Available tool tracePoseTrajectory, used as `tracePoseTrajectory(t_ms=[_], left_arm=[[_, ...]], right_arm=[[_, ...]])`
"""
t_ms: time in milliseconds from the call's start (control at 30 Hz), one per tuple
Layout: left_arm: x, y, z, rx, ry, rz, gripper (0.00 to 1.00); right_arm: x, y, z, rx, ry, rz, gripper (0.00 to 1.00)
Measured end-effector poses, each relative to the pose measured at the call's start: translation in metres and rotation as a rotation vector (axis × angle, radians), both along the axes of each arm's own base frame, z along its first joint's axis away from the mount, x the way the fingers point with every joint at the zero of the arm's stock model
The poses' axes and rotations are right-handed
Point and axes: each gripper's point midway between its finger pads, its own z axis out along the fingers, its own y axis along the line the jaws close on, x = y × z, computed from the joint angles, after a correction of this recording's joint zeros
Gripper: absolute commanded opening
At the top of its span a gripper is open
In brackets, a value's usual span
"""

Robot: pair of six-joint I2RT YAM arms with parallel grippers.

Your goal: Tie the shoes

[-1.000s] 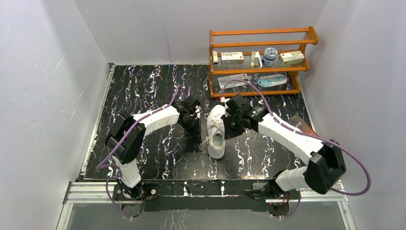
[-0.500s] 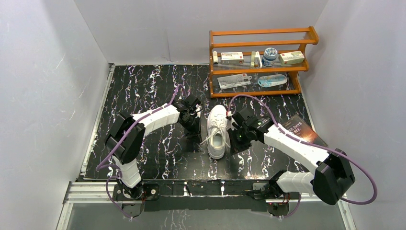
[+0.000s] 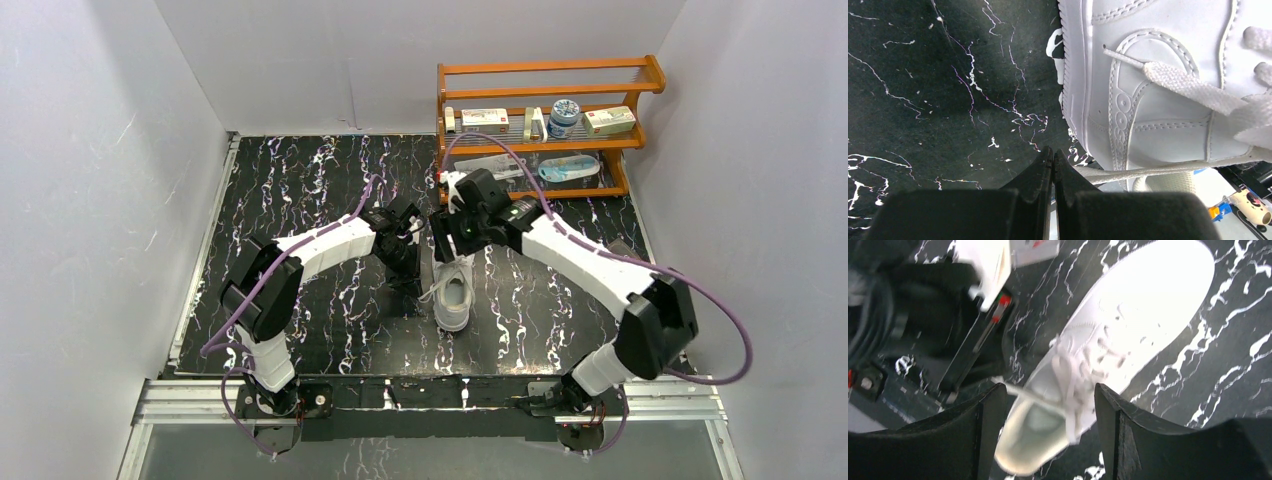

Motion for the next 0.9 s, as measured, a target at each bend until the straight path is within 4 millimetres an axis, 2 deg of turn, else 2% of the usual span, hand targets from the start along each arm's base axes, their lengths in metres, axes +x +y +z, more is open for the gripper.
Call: tracePoseTrajectory(t_ms=[67, 167, 400, 667, 900], left_arm=[[0.0, 0.0, 0.0, 0.0, 0.0, 0.0, 0.0], [0.0, 0.0, 0.0, 0.0, 0.0, 0.002, 0.0], [0.001, -0.002, 0.0, -0.005, 0.0, 0.01, 0.0], [0.001, -0.002, 0.0, -0.005, -0.001, 0.01, 0.0], [0.001, -0.002, 0.0, -0.005, 0.0, 0.01, 0.0]], right_arm=[[0.013, 0.007, -0.008, -0.012, -0.015, -0.005, 0.73], [0.021, 0.008, -0.021, -0.039, -0.026, 0.001, 0.72], [0.029, 0.012, -0.024, -0.041, -0.075, 0.03, 0.65], [0.031, 0.012, -0.041, -0.069, -0.061, 0.042, 0.61], [0.026, 0.009, -0.054, -0.103, -0.058, 0.063, 0.47]])
